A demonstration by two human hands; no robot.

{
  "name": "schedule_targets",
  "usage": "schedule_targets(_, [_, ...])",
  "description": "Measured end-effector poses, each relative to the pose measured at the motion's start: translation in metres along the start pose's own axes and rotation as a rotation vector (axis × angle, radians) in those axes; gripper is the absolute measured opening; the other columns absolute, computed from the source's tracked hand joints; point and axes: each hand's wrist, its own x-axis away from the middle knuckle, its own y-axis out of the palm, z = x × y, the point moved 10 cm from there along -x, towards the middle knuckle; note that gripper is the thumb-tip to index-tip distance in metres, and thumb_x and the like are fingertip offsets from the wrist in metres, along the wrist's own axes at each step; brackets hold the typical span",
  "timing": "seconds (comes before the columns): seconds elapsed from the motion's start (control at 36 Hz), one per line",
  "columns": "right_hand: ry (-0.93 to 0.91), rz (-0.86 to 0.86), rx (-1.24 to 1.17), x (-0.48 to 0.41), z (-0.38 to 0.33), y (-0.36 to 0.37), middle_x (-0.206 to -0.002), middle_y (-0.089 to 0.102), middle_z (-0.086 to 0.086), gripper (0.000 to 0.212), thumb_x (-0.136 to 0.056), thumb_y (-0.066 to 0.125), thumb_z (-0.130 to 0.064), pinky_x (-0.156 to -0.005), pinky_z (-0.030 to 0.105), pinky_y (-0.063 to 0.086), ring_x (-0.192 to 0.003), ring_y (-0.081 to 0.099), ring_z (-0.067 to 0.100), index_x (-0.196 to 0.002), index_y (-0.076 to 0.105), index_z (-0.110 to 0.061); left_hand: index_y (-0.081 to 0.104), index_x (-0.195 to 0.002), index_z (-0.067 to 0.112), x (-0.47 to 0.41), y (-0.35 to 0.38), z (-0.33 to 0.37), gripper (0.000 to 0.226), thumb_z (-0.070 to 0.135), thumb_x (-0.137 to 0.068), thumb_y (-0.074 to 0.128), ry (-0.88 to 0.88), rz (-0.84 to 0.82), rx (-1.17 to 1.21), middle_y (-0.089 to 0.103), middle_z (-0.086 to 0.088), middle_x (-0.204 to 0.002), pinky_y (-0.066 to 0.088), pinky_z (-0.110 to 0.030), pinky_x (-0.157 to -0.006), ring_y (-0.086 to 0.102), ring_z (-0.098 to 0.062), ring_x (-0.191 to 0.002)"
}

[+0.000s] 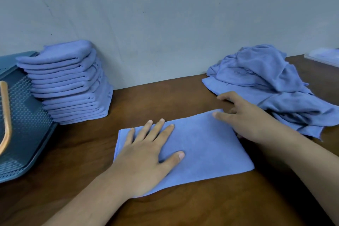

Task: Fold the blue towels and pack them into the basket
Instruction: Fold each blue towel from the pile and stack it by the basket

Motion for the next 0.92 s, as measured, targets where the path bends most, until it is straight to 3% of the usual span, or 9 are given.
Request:
schedule_targets(0.08, [0.05, -0.099, -0.131, 0.004, 0.002, 0.001, -0.087, 0.065, 0.014, 0.03, -0.096, 0.071, -0.045, -0.067, 0.033, 0.064, -0.069, 0.068, 0.025, -0.121, 0.055, -0.047, -0.011, -0.163, 0.054, -0.001, 0.0, -0.003, 0.081, 0.087, -0.093, 0.013, -0.022, 0.016, 0.01, -0.023, 0.03, -0.169, -0.009, -0.047, -0.131, -0.026, -0.002, -0.157])
schedule_targets(0.25, [-0.054, -0.176, -0.119, 0.002, -0.002, 0.016, -0.07, 0.049, -0.003, 0.007, -0.094, 0.074, -0.04, -0.069, 0.037, 0.046, -0.069, 0.049, 0.016, -0.1, 0.071, -0.042, -0.011, -0.163, 0.054, -0.001, 0.002, -0.005, 0.083, 0.088, -0.091, 0.012, -0.028, 0.016, 0.013, -0.023, 0.03, -0.169, -0.01, -0.047, -0.131, -0.028, -0.001, -0.156])
schedule_targets(0.42, [-0.127, -0.079, -0.124, 0.004, -0.009, 0.023, -0.058, 0.057, -0.024, 0.028, -0.1, 0.067, -0.017, -0.051, 0.011, 0.039, -0.052, 0.05, -0.001, -0.111, 0.074, -0.041, -0.011, -0.163, 0.054, -0.001, 0.002, -0.004, 0.084, 0.088, -0.09, 0.01, -0.029, 0.009, 0.01, -0.023, 0.03, -0.169, -0.01, -0.046, -0.131, -0.028, -0.001, -0.156])
schedule_targets(0.47, [-0.163, -0.067, -0.077, 0.006, -0.012, 0.026, -0.057, 0.054, -0.039, 0.038, -0.101, 0.062, -0.009, -0.055, 0.007, 0.04, -0.055, 0.055, -0.009, -0.122, 0.071, -0.04, -0.011, -0.162, 0.054, -0.001, 0.001, -0.004, 0.084, 0.089, -0.089, 0.01, -0.029, 0.008, 0.005, -0.023, 0.03, -0.169, -0.01, -0.046, -0.131, -0.028, 0.0, -0.155])
schedule_targets(0.56, [-0.192, -0.019, -0.061, 0.005, -0.013, 0.023, -0.058, 0.053, -0.041, 0.051, -0.101, 0.055, -0.004, -0.056, 0.008, 0.041, -0.055, 0.053, -0.009, -0.133, 0.066, -0.043, -0.011, -0.162, 0.055, -0.001, 0.0, -0.006, 0.082, 0.088, -0.091, 0.012, -0.032, 0.007, 0.015, -0.022, 0.031, -0.169, -0.009, -0.045, -0.132, -0.027, 0.001, -0.155])
schedule_targets(0.61, [-0.193, 0.013, -0.084, 0.002, -0.011, 0.019, -0.07, 0.054, -0.045, 0.054, -0.101, 0.052, -0.003, -0.065, 0.002, 0.041, -0.067, 0.053, -0.022, -0.135, 0.064, -0.043, -0.01, -0.163, 0.054, -0.002, 0.0, -0.01, 0.083, 0.088, -0.092, 0.012, -0.047, 0.018, 0.025, -0.021, 0.032, -0.169, -0.008, -0.045, -0.132, -0.027, 0.002, -0.155])
schedule_targets(0.67, [-0.183, 0.007, -0.116, 0.001, -0.01, 0.02, -0.102, 0.056, -0.046, 0.055, -0.103, 0.052, -0.005, -0.078, 0.0, 0.04, -0.089, 0.05, -0.03, -0.142, 0.061, -0.043, -0.01, -0.163, 0.052, -0.003, -0.001, -0.012, 0.083, 0.088, -0.092, 0.013, -0.06, 0.025, 0.033, -0.021, 0.033, -0.168, -0.008, -0.044, -0.132, -0.026, 0.003, -0.155])
schedule_targets(0.75, [-0.177, -0.07, -0.115, 0.002, -0.008, 0.032, -0.144, 0.05, -0.036, 0.054, -0.102, 0.061, -0.015, -0.108, 0.009, 0.033, -0.133, 0.039, -0.02, -0.146, 0.057, -0.046, -0.01, -0.164, 0.051, -0.004, -0.001, -0.012, 0.084, 0.088, -0.092, 0.013, -0.061, 0.028, 0.027, -0.021, 0.032, -0.168, -0.007, -0.044, -0.132, -0.026, 0.003, -0.155])
schedule_targets(0.92, [-0.148, -0.112, 0.001, 0.002, -0.002, 0.036, -0.157, 0.045, -0.026, 0.062, -0.095, 0.074, -0.037, -0.11, 0.017, 0.028, -0.147, 0.035, -0.003, -0.152, 0.05, -0.047, -0.01, -0.164, 0.05, -0.004, -0.001, -0.01, 0.086, 0.089, -0.091, 0.014, -0.05, 0.024, 0.03, -0.021, 0.032, -0.168, -0.007, -0.045, -0.132, -0.026, 0.003, -0.155])
